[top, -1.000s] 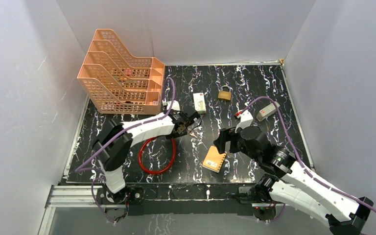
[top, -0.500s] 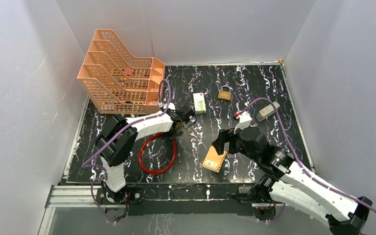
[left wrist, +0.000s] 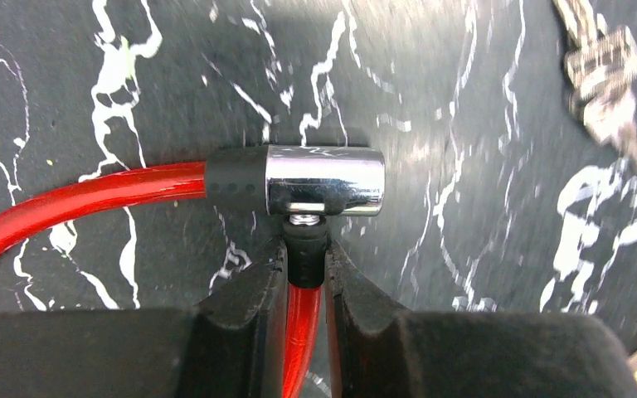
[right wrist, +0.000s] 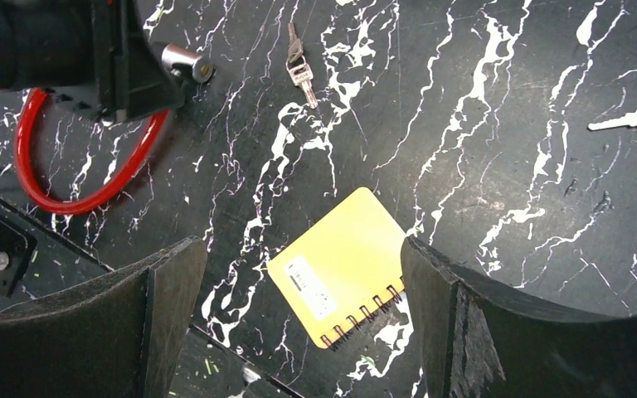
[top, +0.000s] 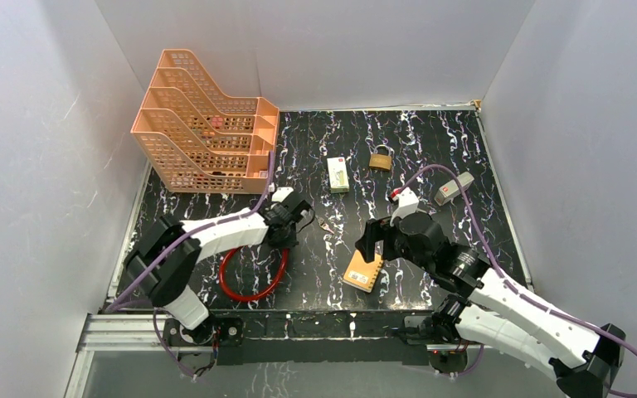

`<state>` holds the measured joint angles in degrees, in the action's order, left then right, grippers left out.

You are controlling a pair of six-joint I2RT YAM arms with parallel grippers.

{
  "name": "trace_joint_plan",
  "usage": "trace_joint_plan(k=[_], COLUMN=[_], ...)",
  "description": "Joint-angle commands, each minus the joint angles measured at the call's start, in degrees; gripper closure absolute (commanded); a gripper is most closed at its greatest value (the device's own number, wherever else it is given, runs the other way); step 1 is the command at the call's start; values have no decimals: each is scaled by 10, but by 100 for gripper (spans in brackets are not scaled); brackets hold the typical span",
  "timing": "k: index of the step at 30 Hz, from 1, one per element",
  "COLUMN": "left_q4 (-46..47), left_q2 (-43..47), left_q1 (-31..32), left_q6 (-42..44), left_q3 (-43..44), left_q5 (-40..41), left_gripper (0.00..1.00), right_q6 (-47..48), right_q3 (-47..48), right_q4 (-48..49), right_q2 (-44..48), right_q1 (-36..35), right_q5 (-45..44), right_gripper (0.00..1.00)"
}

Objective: Unlock with the key

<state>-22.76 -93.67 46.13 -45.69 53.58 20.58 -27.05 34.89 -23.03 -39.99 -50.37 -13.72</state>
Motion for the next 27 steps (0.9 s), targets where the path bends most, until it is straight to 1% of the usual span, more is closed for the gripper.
trace_joint_plan(k=[1, 7, 10, 13, 17, 20, 22, 27], left_q4=[53, 92, 108, 116, 132, 145, 161, 166], left_q2=[90, 202, 249, 285, 332, 367, 386, 412], left_q1=[7, 15, 16, 17, 18, 19, 19, 19], left_q6=[131, 184, 194, 197, 189, 183, 180, 173], left_q3=[-53, -100, -126, -138, -157, -166, -181, -189], left_q5=[-90, -149, -165, -176, -184, -186, -184, -183], left_gripper=[100, 100, 100, 100, 100, 100, 100, 100], right_q6=[-5, -26, -58, -108, -197, -236, -245, -250], right_q3=[-5, -9, -17, -18, -8, 17, 38, 86], right_q4=[38, 59, 87, 128, 203, 246, 268, 280], right_q2=[-8, -31, -42, -61, -107, -147, -176, -247], right_q1=[-2, -3, -3, -2, -2, -2, -2, -1], right_q5=[7, 45, 79, 122, 192, 214, 224, 233], right_gripper=[4, 5, 6, 6, 6, 6, 7, 9])
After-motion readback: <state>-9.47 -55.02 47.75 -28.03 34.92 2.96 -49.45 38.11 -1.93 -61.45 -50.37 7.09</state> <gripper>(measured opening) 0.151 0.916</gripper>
